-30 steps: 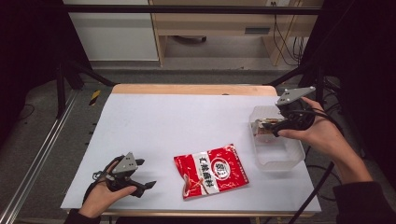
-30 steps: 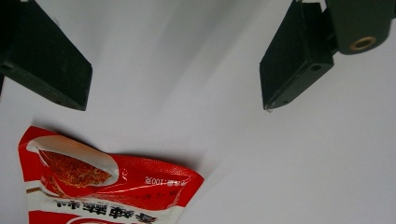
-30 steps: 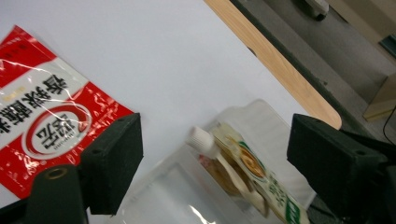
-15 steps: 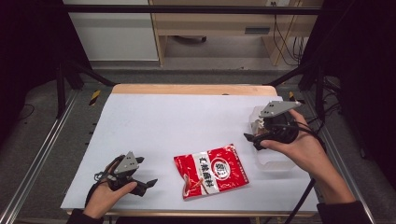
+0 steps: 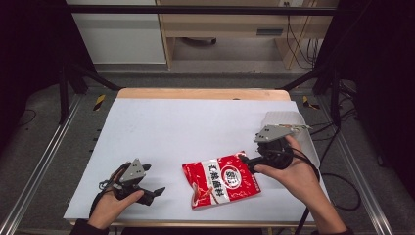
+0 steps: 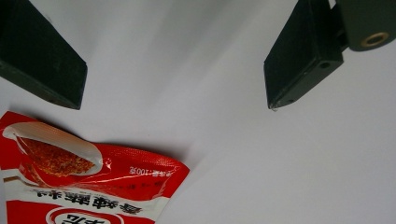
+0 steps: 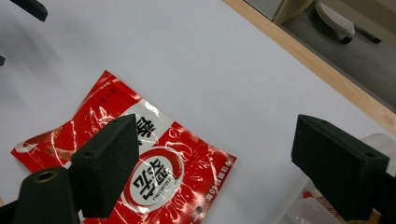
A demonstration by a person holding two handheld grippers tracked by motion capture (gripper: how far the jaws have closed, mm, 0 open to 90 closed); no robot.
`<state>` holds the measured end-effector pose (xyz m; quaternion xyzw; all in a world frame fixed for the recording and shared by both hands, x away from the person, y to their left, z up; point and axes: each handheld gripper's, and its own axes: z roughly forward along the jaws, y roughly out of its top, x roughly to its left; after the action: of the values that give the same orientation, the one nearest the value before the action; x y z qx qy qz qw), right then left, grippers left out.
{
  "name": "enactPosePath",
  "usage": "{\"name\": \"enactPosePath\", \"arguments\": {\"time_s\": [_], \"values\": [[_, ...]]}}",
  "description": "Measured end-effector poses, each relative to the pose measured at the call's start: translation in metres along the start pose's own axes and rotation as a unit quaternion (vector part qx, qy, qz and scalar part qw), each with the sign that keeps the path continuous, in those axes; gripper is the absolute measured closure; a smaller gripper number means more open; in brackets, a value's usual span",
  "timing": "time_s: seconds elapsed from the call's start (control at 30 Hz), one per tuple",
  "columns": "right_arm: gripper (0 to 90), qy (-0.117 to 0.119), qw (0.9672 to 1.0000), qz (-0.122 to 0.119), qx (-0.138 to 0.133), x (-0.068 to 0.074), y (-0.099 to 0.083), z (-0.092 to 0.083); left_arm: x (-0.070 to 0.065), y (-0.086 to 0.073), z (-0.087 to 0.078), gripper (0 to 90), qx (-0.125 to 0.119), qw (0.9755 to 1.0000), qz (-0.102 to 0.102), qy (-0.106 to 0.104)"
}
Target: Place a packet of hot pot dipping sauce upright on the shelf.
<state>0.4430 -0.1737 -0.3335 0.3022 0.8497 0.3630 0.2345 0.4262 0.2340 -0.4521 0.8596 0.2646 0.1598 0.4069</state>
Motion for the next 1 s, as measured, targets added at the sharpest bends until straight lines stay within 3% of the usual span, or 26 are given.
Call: {"name": "enactPosePath", "arguments": {"time_s": [0.2, 0.5, 0.77, 1.0], "values": [[20.3, -0.01, 0.9997, 0.014, -0.017, 0.01, -0.008, 0.007, 0.0, 0.001, 0.0, 5.8, -0.004, 1.0, 0.002, 0.004], [27.1, -0.017, 0.9995, 0.019, -0.016, 0.026, -0.021, 0.017, 0.0, 0.003, -0.003, 5.9, -0.018, 0.9998, 0.0, 0.013], [27.6, -0.006, 0.9988, 0.046, -0.018, 0.036, -0.041, 0.031, -0.002, 0.007, -0.005, 6.4, -0.03, 0.9992, 0.004, 0.027], [25.1, -0.012, 0.9978, 0.064, -0.01, 0.043, -0.059, 0.039, -0.003, 0.013, 0.0, 6.7, -0.038, 0.9988, 0.003, 0.031]]}}
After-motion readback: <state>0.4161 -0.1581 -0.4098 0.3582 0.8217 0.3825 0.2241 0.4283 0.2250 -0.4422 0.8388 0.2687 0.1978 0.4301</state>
